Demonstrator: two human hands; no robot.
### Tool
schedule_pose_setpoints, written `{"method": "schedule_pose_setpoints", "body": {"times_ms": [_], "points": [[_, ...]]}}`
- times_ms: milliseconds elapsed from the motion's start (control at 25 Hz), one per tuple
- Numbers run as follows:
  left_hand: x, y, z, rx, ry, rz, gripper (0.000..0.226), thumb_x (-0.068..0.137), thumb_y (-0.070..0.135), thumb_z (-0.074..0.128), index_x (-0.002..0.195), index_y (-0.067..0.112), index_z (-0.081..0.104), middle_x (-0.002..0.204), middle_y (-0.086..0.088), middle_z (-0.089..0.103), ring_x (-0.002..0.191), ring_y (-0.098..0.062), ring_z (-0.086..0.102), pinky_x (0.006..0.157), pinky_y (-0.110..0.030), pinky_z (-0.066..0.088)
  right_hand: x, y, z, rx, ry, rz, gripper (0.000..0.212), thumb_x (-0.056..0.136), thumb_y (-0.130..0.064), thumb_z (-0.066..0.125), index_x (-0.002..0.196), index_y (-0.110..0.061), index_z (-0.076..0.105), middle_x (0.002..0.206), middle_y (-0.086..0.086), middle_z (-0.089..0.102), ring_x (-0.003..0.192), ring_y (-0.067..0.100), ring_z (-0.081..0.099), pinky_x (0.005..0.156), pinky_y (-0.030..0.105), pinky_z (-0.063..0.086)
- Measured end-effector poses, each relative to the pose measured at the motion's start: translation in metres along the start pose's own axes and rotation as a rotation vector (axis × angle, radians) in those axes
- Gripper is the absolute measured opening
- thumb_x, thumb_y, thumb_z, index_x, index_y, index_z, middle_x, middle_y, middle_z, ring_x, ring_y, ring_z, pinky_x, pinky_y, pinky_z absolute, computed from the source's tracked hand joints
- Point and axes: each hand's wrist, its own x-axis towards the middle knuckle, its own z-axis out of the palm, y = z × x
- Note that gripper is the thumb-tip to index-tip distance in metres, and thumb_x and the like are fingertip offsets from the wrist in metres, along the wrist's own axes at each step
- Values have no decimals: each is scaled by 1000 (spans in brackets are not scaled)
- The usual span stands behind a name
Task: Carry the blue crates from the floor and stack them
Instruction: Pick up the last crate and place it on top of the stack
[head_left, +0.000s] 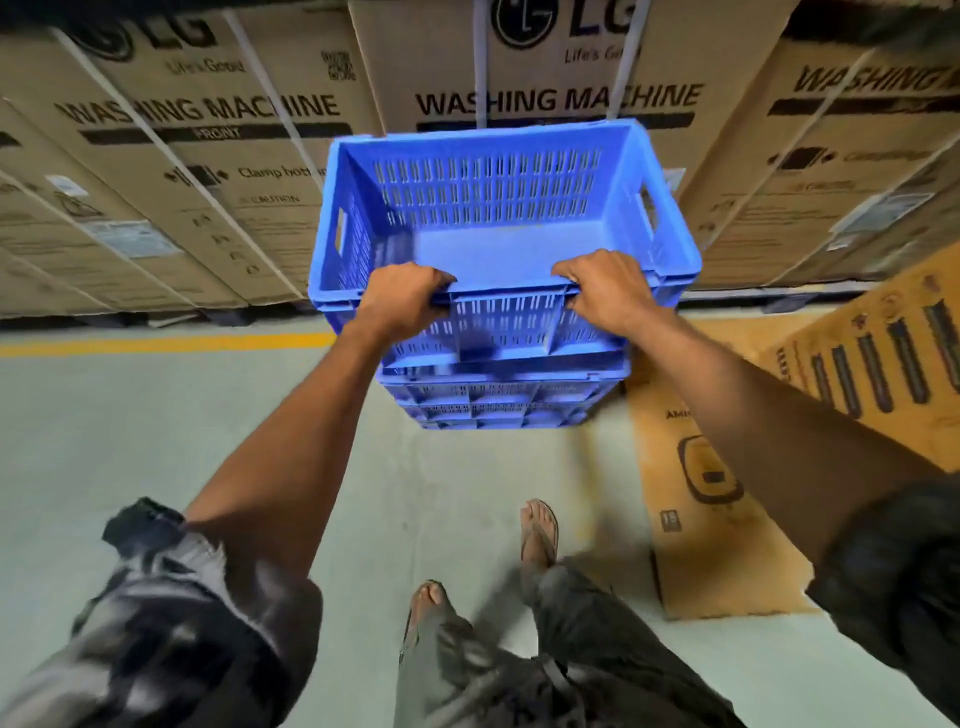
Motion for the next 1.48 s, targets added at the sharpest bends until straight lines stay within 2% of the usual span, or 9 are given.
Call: {"method": "schedule_pose_setpoints", "body": {"times_ms": [120, 280, 440, 680, 760, 880, 1000, 1320, 1480], "points": [[22, -7, 27, -17, -47, -44, 44, 92, 41, 68, 131, 22, 63, 118, -8, 72, 110, -36, 64, 80, -41, 53, 22, 5, 20, -2, -42, -17, 41, 81, -11, 72, 119, -24, 67, 101, 10, 73, 99, 36, 66, 73, 39, 49], [15, -12, 68, -42, -68, -82, 35, 94, 37, 65, 125, 20, 67, 111, -14, 72, 106, -40, 65, 77, -43, 52, 19, -1, 50, -20, -154, 5, 22, 76, 1, 63, 91, -13, 69, 80, 17, 66, 83, 38, 63, 60, 34, 34], [8, -17, 84, -30, -84, -22, 28, 96, 36, 64, 117, 18, 68, 105, -15, 73, 99, -41, 66, 74, -44, 51, 1, -11, 67, -27, -196, 21, 14, 80, -7, 67, 87, -19, 68, 72, 13, 58, 78, 37, 61, 63, 31, 32], [-1, -9, 103, -23, -93, 17, 22, 96, 33, 62, 108, 16, 69, 100, -17, 71, 96, -42, 65, 69, -43, 48, -11, -7, 97, -19, -181, 87, 15, 81, -16, 68, 96, -17, 71, 79, 17, 67, 83, 39, 64, 64, 36, 45], [3, -8, 102, -28, -88, -4, 28, 95, 33, 64, 116, 16, 70, 106, -20, 71, 101, -44, 64, 76, -46, 50, -7, -6, 97, -8, -186, 85, 24, 80, -12, 67, 103, -17, 73, 85, 21, 69, 85, 42, 64, 69, 39, 49], [10, -7, 104, -18, -78, -41, 42, 94, 34, 67, 134, 19, 63, 119, -21, 69, 109, -45, 63, 86, -52, 51, 0, -4, 100, -15, -181, 81, 43, 86, -11, 68, 129, -14, 66, 106, 24, 71, 102, 44, 64, 86, 48, 52], [9, -5, 111, 0, -51, -47, 46, 95, 36, 67, 136, 16, 61, 121, -22, 68, 112, -46, 62, 88, -53, 50, -1, -2, 106, -5, -162, 109, 46, 88, -12, 68, 133, -12, 62, 110, 24, 70, 105, 43, 64, 93, 51, 50], [4, -5, 112, 13, -53, 20, 38, 95, 35, 67, 125, 13, 69, 103, -26, 70, 98, -48, 64, 79, -55, 50, -7, 4, 116, -34, -179, 86, 45, 88, -8, 69, 132, -12, 64, 111, 23, 70, 102, 44, 63, 89, 51, 52], [9, -5, 117, 51, -42, -21, 37, 95, 35, 67, 123, 12, 68, 99, -26, 70, 95, -47, 64, 77, -54, 51, -4, 1, 113, -23, -178, 101, 47, 88, -5, 65, 133, -14, 62, 105, 24, 70, 98, 45, 63, 85, 52, 53]]}}
